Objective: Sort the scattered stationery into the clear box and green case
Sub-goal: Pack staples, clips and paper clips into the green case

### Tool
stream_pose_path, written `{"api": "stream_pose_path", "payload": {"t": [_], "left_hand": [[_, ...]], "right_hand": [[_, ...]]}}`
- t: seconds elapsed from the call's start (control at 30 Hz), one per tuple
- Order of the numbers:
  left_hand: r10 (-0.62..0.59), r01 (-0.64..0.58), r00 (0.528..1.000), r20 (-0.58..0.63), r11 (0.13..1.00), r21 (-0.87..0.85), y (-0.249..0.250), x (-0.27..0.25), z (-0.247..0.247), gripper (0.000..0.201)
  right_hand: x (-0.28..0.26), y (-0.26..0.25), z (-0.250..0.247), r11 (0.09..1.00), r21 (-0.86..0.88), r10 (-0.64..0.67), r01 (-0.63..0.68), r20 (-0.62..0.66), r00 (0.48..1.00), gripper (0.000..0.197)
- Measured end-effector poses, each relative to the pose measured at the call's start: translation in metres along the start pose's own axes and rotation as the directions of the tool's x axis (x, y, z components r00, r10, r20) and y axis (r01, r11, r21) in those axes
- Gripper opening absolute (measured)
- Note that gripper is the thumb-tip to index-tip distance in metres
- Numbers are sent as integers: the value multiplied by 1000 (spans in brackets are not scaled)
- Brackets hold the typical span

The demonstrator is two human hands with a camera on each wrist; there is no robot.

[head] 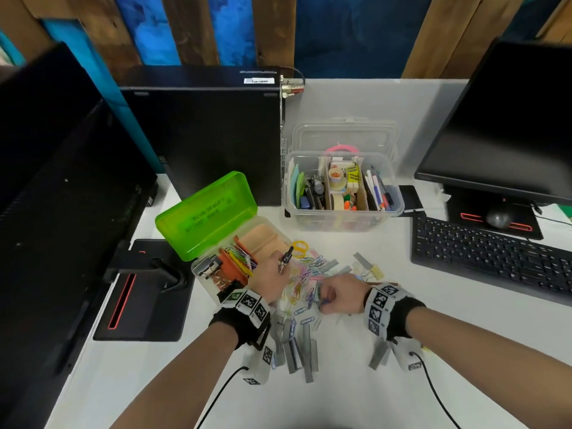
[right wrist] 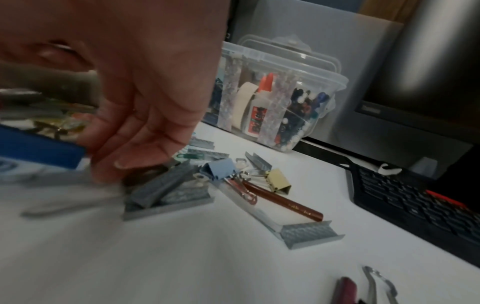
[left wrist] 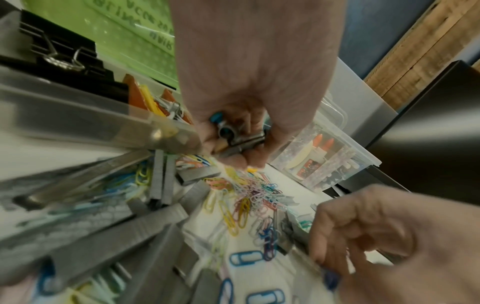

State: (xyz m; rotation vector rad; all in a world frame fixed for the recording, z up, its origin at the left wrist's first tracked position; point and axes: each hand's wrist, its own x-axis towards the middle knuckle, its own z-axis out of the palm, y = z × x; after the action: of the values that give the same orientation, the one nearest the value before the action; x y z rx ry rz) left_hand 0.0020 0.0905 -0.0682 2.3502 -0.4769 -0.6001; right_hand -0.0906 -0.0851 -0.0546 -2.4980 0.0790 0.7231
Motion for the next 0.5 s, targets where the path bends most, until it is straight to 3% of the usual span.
{"api": "stream_pose_path", "payload": {"t": [0.13,0.23,0.5], "left_hand": [[-40,49,987,-158,997,54,-6,2,-30,29],[-155,161,951,-269,987,-1,-15,9,-57,30],[-337,368,873,-352,929,24,-52,0,-116,34]], "right_hand": [[19,-16,-22,975,220,61,-25,-156,986,24],[43,-40,-27,975,224,56,-5,-226,972,28],[89,-136,1,990,101,-87,102,-142,986,20]]}}
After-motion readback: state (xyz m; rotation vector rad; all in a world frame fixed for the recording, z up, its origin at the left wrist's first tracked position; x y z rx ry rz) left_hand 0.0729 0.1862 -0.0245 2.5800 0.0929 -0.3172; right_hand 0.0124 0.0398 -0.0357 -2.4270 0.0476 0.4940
